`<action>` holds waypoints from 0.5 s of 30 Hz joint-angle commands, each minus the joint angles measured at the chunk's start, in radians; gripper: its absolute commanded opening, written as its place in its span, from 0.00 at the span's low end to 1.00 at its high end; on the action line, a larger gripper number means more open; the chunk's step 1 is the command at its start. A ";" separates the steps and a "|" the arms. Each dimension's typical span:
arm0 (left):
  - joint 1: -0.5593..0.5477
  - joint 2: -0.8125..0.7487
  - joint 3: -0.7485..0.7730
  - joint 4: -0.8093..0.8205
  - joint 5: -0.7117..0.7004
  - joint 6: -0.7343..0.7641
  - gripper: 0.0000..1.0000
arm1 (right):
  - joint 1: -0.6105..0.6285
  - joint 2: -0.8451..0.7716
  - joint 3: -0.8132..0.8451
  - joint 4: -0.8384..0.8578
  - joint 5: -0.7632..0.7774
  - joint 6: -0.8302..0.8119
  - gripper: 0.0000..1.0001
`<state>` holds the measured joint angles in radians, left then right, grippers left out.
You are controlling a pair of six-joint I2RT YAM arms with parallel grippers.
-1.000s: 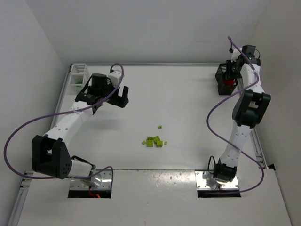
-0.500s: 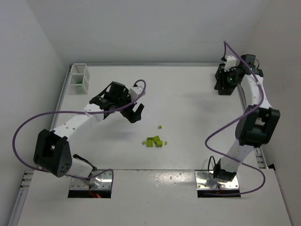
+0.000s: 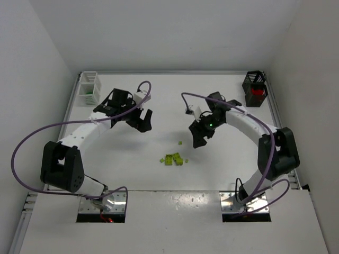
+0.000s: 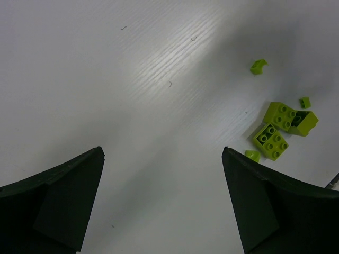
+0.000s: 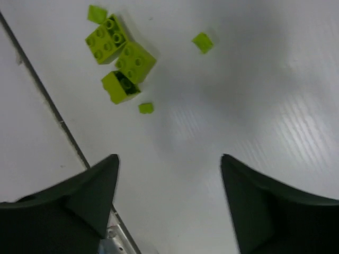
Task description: Sort the legos into containers by color
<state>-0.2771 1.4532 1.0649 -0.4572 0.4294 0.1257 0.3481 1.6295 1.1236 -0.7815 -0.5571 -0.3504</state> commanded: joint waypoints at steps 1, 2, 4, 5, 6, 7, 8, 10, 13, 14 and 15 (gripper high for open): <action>0.047 -0.016 0.033 0.017 0.046 -0.014 1.00 | 0.084 -0.011 0.022 0.005 -0.004 -0.077 0.87; 0.047 -0.016 0.033 0.017 0.046 -0.014 1.00 | 0.107 0.013 0.033 -0.008 -0.004 -0.091 0.89; 0.058 -0.007 0.033 0.017 0.069 -0.014 1.00 | 0.164 0.024 0.054 -0.018 0.006 -0.126 0.91; 0.067 -0.007 0.033 0.017 0.069 -0.014 1.00 | 0.182 0.035 0.064 -0.018 0.017 -0.137 0.91; 0.067 -0.007 0.033 0.017 0.078 -0.014 1.00 | 0.199 0.035 0.064 -0.018 0.026 -0.148 0.91; 0.067 -0.007 0.033 0.017 0.078 -0.014 1.00 | 0.218 0.035 0.064 -0.018 0.043 -0.157 0.91; 0.078 -0.007 0.033 0.017 0.078 -0.023 1.00 | 0.250 0.035 0.055 -0.009 0.054 -0.173 0.91; 0.078 -0.007 0.033 0.017 0.078 -0.023 1.00 | 0.279 0.035 0.045 -0.009 0.074 -0.173 0.85; 0.087 0.003 0.033 0.017 0.078 -0.023 1.00 | 0.337 0.035 0.004 0.037 0.104 -0.173 0.76; 0.087 0.003 0.033 0.017 0.078 -0.023 1.00 | 0.366 0.035 -0.022 0.072 0.135 -0.151 0.74; 0.087 0.003 0.033 0.017 0.088 -0.023 1.00 | 0.379 0.035 -0.033 0.088 0.146 -0.151 0.74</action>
<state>-0.2028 1.4536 1.0649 -0.4564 0.4820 0.1108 0.6865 1.6669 1.1267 -0.7612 -0.4625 -0.4862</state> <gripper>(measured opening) 0.995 0.750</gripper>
